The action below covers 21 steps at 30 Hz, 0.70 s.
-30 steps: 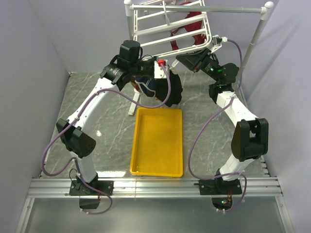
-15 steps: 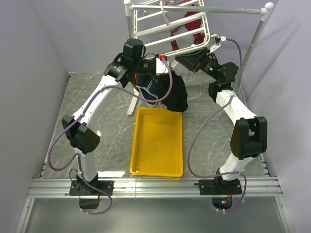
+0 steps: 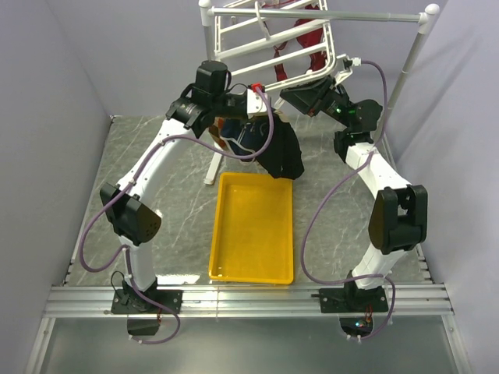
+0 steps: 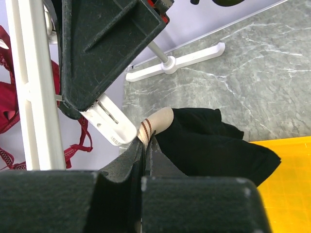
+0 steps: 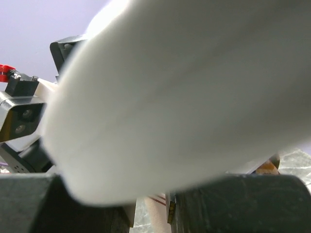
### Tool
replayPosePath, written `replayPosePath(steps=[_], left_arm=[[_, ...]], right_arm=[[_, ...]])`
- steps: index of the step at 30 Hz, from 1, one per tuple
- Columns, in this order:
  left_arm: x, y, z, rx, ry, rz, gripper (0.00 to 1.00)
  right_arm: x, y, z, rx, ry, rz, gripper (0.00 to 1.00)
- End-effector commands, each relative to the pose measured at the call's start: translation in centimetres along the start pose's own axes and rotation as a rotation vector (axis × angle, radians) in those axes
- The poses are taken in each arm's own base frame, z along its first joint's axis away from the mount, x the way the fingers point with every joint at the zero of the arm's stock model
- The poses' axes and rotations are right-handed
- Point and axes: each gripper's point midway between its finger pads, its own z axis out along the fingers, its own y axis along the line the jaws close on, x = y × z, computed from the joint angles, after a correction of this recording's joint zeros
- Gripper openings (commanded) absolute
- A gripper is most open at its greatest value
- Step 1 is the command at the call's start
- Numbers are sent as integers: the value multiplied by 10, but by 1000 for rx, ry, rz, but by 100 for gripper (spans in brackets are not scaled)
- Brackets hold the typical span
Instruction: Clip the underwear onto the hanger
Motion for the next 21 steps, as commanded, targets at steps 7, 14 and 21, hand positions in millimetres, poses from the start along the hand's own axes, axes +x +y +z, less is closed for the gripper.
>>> replayPosePath(steps=[7,14,21], left_arm=[[3,18,-8,-47,15,54,0],[22,-40,-26,106,227,147,0],[45,-132,-67,383,457,270,0]], right_arm=[[-2,19,9,-81,30,0,0],[-7,11,10,-59,21,7,0],[-6,8,10,-52,23,15,0]])
